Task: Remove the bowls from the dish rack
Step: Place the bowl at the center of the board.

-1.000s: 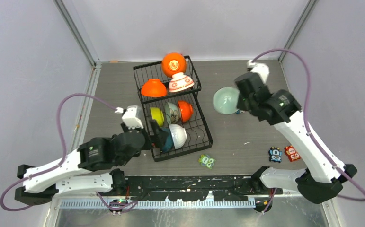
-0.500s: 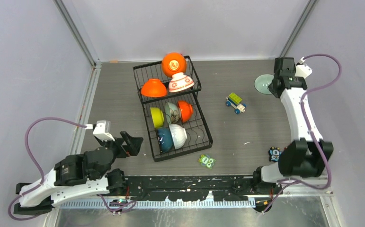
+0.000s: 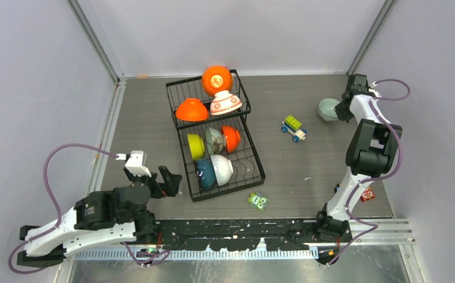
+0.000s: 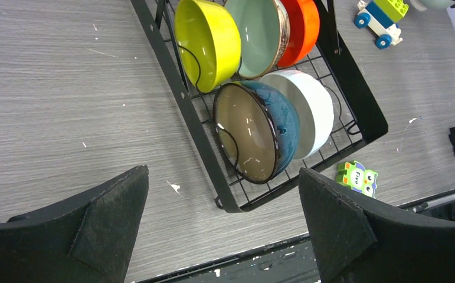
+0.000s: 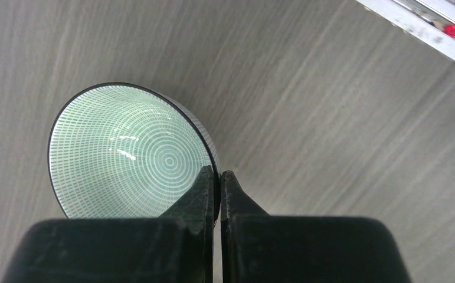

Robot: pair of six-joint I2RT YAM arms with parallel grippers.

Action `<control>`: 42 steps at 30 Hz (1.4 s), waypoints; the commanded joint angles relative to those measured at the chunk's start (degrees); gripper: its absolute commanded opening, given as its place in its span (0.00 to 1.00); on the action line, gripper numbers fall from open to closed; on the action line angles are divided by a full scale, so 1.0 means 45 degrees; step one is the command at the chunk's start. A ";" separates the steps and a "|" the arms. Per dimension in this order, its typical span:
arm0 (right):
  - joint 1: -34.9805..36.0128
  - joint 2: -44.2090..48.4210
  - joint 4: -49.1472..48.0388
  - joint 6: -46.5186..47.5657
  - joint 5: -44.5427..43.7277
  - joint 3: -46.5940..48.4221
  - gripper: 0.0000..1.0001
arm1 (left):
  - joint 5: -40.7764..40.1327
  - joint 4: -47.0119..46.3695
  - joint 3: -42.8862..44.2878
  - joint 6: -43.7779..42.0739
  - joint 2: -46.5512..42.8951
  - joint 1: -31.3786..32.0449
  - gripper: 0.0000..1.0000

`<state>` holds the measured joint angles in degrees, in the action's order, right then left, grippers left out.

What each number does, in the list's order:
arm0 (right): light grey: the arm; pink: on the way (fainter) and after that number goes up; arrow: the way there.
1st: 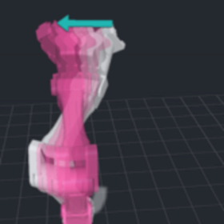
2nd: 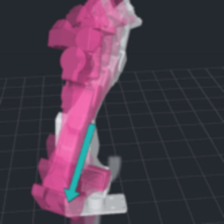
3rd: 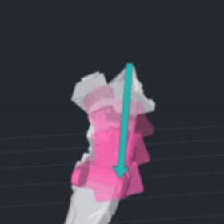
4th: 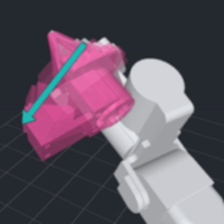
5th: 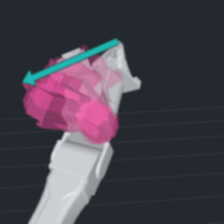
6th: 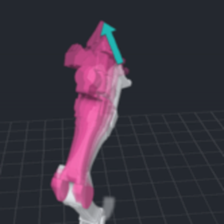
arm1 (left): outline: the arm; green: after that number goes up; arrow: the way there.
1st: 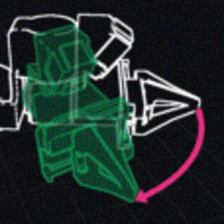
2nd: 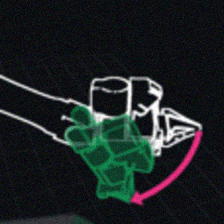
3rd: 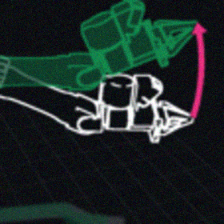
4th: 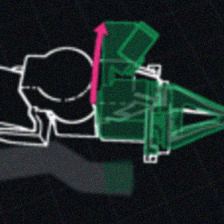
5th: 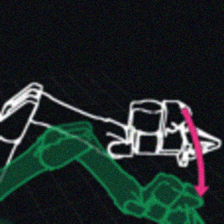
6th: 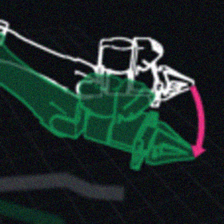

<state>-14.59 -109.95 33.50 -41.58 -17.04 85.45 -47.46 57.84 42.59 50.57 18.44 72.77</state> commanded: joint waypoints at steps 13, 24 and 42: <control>-0.0373 -0.1454 -0.2817 0.0159 0.0763 0.1615 0.01 | -0.0514 -0.0631 -0.0118 -0.0673 -0.1094 0.0020 1.00; -0.0381 -0.1611 -0.3059 0.0373 0.0883 0.1412 0.01 | -0.0657 -0.0515 -0.0148 -0.0519 -0.0884 0.0020 1.00; -0.0372 -0.0881 -0.2982 0.0634 0.1022 0.0913 0.52 | -0.0466 -0.0272 -0.0091 -0.0238 -0.1064 0.0020 1.00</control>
<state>-16.21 -118.10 22.22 -39.31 -12.69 89.78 -48.45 56.58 41.10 48.93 13.74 72.77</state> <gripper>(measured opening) 0.501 0.996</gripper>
